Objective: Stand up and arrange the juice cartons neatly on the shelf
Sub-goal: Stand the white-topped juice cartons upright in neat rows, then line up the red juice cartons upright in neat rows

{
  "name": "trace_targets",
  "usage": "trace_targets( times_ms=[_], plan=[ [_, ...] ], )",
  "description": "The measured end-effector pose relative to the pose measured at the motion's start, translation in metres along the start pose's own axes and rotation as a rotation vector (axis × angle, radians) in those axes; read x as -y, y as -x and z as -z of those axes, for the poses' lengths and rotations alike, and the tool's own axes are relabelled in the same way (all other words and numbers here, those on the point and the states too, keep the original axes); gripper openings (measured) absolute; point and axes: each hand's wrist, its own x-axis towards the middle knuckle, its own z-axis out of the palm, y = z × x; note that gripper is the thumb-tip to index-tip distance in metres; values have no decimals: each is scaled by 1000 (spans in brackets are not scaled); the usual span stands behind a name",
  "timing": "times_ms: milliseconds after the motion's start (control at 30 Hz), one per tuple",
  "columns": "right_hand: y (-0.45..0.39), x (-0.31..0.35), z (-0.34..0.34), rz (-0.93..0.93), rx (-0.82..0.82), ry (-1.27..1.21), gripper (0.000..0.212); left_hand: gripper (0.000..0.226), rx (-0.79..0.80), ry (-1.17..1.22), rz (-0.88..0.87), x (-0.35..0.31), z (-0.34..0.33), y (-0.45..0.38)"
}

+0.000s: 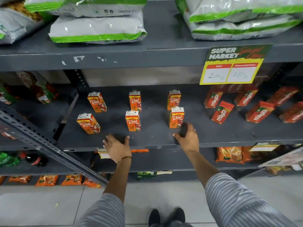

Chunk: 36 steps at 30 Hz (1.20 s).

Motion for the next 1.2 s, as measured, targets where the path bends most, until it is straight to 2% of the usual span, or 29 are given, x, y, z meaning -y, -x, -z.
trace_targets(
  times_ms=[133, 267, 400, 567, 733, 833, 1067, 1200],
  plan=[
    [1, -28, 30, 18, -46, 34, 71, 72, 136, -71, -194, -35, -34, 63],
    [-11, -68, 85, -45, -196, 65, 71, 68, 310, -64, -373, -81, -81, 123],
    [-33, -109, 141, -113, -282, 65, 76, 70, 415, -27, -447, -133, -128, 164],
    [-70, -145, 194, -137, -260, 6, 78, 81, 439, -6, -365, -194, -180, 184],
    [-108, -160, 228, -103, -208, -141, 55, 89, 400, 1, -183, -232, -212, 190],
    [-123, -157, 232, -112, -176, -173, 47, 83, 376, 9, -134, -243, -217, 190],
    [-140, -152, 236, -107, -182, -82, 50, 62, 268, -4, -78, -248, -226, 193],
    [-143, -153, 239, -102, -102, -53, 48, 65, 191, -2, -48, -248, -226, 198]
  ],
)
